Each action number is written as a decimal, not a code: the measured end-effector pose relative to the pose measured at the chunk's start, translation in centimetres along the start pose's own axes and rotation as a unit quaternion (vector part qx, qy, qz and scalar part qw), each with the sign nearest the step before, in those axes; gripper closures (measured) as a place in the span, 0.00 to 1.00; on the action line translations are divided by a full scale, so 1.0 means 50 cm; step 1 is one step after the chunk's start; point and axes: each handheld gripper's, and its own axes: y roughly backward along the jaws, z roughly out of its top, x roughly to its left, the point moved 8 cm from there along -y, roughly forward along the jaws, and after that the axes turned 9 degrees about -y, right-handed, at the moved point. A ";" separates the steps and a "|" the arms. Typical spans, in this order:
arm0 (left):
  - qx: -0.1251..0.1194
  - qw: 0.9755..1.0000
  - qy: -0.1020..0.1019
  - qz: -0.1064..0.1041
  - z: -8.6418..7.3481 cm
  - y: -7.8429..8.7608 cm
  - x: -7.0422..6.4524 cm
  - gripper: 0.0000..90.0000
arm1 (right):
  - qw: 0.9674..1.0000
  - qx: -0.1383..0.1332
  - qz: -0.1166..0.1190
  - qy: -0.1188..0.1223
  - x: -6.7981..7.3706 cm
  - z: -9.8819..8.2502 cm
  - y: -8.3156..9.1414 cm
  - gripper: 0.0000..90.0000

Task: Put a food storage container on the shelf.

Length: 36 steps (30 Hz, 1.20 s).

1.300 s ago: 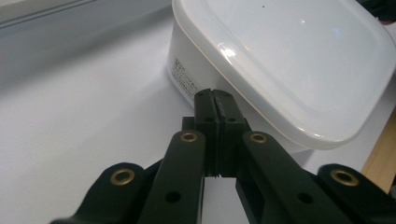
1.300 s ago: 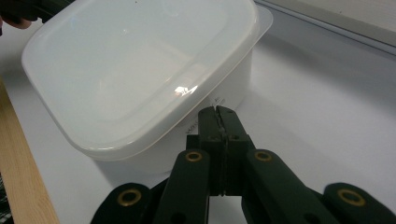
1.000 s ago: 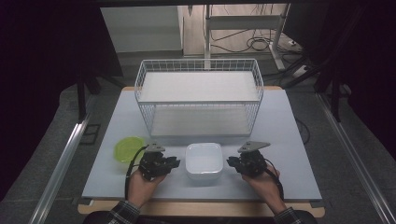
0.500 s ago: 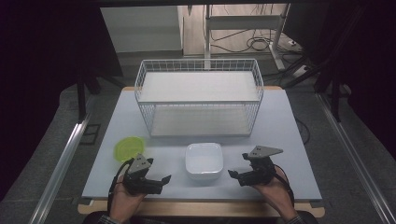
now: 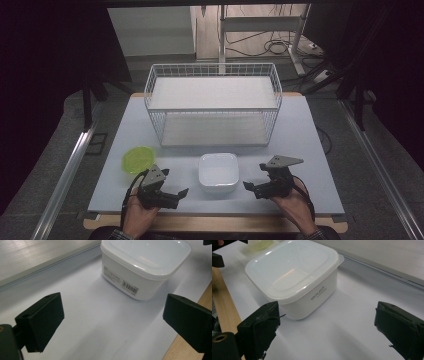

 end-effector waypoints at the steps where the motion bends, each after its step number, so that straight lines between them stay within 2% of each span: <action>1: 0.004 1.000 0.001 -0.001 0.001 -0.001 -0.001 0.04 | 1.000 0.002 -0.001 0.004 0.000 0.000 -0.001 0.07; 2: 0.010 1.000 0.001 -0.001 0.003 -0.004 -0.001 0.04 | 1.000 0.003 -0.003 0.007 0.000 0.001 -0.002 0.07; 5: 0.010 1.000 0.003 -0.006 0.007 -0.005 -0.001 0.04 | 1.000 0.005 -0.005 0.010 0.001 0.002 -0.003 0.07; 12: 0.015 0.999 0.025 -0.020 0.016 -0.013 0.010 0.03 | 1.000 0.009 -0.016 0.025 0.006 0.005 -0.011 0.08; 14: 0.005 0.999 0.034 -0.030 0.025 -0.016 0.013 0.03 | 1.000 0.007 -0.017 0.025 0.010 0.009 -0.015 0.06; 15: -0.005 0.998 0.040 -0.046 0.038 -0.019 0.013 0.03 | 0.999 0.008 -0.017 0.026 0.012 0.011 -0.016 0.05; 17: -0.009 0.998 0.040 -0.048 0.045 -0.021 0.013 0.03 | 1.000 0.007 -0.013 0.026 0.015 0.013 -0.018 0.03; 20: -0.011 0.997 0.036 -0.063 0.065 -0.035 0.006 0.04 | 1.000 0.013 -0.002 0.012 0.022 0.021 -0.024 0.02; 24: -0.005 0.997 0.029 -0.071 0.077 -0.050 0.001 0.06 | 1.000 0.024 0.000 0.011 0.025 0.025 -0.029 0.04; 26: 0.001 0.996 0.021 -0.082 0.088 -0.067 -0.002 0.08 | 0.999 0.030 0.010 0.007 0.030 0.032 -0.034 0.09; 30: 0.004 0.996 0.018 -0.091 0.099 -0.085 -0.003 0.09 | 0.999 0.028 0.021 0.000 0.032 0.041 -0.039 0.14; 31: 0.007 0.995 0.021 -0.100 0.104 -0.098 -0.002 0.09 | 0.999 0.028 0.031 -0.012 0.032 0.046 -0.044 0.15; 32: 0.007 0.995 0.021 -0.100 0.104 -0.098 -0.002 0.08 | 0.999 0.030 0.035 -0.016 0.031 0.047 -0.048 0.16; 33: 0.012 0.992 0.032 -0.118 0.106 -0.112 -0.003 0.06 | 0.999 0.034 0.036 -0.021 0.030 0.047 -0.052 0.16; 36: 0.016 0.991 0.035 -0.125 0.104 -0.124 -0.003 0.06 | 0.998 0.041 0.044 -0.029 0.029 0.046 -0.061 0.16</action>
